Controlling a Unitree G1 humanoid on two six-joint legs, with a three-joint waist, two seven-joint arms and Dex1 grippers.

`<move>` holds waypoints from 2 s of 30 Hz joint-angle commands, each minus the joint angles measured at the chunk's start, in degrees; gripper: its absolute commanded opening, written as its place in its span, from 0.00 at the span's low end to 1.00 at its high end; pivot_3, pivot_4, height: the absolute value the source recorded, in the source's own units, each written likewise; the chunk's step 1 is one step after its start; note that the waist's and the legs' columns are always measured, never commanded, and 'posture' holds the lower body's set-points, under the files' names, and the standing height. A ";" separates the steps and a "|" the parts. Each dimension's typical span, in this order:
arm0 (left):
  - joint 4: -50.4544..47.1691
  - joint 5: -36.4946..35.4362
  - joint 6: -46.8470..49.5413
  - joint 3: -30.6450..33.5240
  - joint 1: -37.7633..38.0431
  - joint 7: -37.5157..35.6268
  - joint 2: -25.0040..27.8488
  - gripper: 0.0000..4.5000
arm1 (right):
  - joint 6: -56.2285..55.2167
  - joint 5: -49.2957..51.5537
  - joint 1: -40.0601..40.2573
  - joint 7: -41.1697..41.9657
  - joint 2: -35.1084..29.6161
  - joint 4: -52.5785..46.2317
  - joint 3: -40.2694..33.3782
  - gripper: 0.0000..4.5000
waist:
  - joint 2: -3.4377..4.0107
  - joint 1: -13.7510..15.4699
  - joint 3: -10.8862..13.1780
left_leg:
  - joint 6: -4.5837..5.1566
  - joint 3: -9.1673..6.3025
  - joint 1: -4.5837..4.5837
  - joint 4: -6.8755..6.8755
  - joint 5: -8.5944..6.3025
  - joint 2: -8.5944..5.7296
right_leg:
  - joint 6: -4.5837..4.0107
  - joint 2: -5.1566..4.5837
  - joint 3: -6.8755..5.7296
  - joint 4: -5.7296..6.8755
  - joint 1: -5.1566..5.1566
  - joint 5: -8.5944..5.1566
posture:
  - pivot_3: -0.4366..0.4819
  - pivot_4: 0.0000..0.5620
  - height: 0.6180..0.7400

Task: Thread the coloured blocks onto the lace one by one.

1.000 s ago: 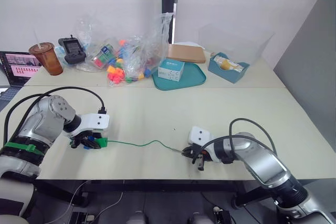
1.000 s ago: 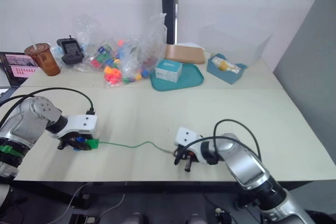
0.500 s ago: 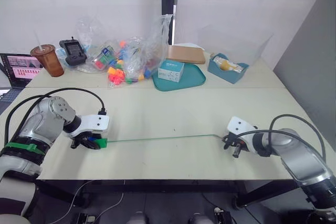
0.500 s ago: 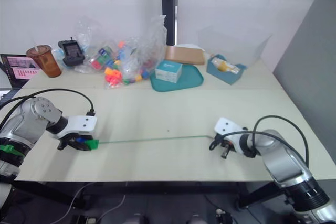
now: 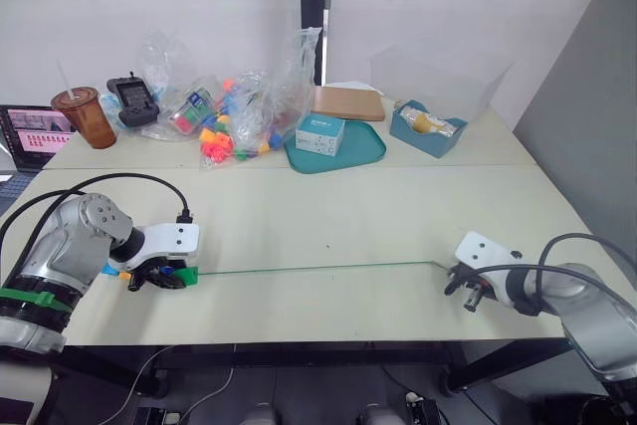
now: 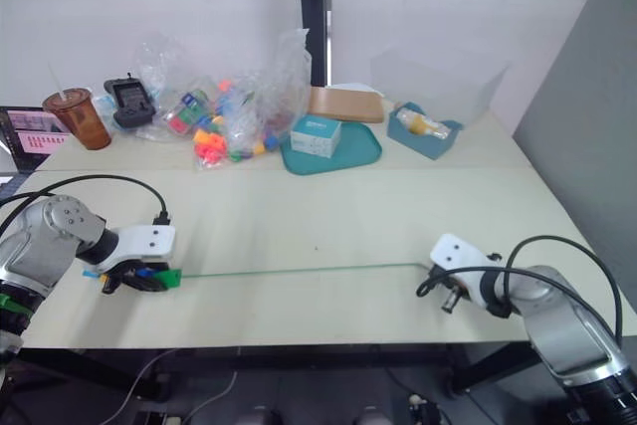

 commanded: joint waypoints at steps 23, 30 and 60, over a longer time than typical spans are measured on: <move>-4.20 -2.05 2.63 3.70 8.76 5.63 -1.55 0.66 | 1.95 -2.38 -12.06 4.41 18.72 11.59 18.82 0.36 | -0.97 -1.30 -2.64 | 0.50 0.10 2.20 -0.88 -0.37 0.15 | -0.34 0.12 0.00 -0.42 1.85 -0.49 | 0.48 0.27 1.00; -15.25 -11.10 10.97 14.08 12.62 4.72 2.08 1.00 | 0.04 4.67 -8.50 8.87 15.80 2.47 9.23 0.87 | -1.00 -0.86 -2.37 | 0.65 0.07 1.62 -0.85 -0.65 0.15 | -0.43 0.11 -0.04 -0.46 1.40 -0.63 | 0.48 0.27 1.00; -13.47 -37.02 1.89 59.41 51.42 20.12 -20.07 1.00 | -16.45 20.62 17.64 7.99 14.77 10.65 -24.51 1.00 | -0.89 1.25 -0.71 | 0.55 0.00 0.62 -0.38 -0.61 0.10 | -0.49 -0.09 -0.19 -0.29 0.66 -0.55 | 0.48 0.27 1.00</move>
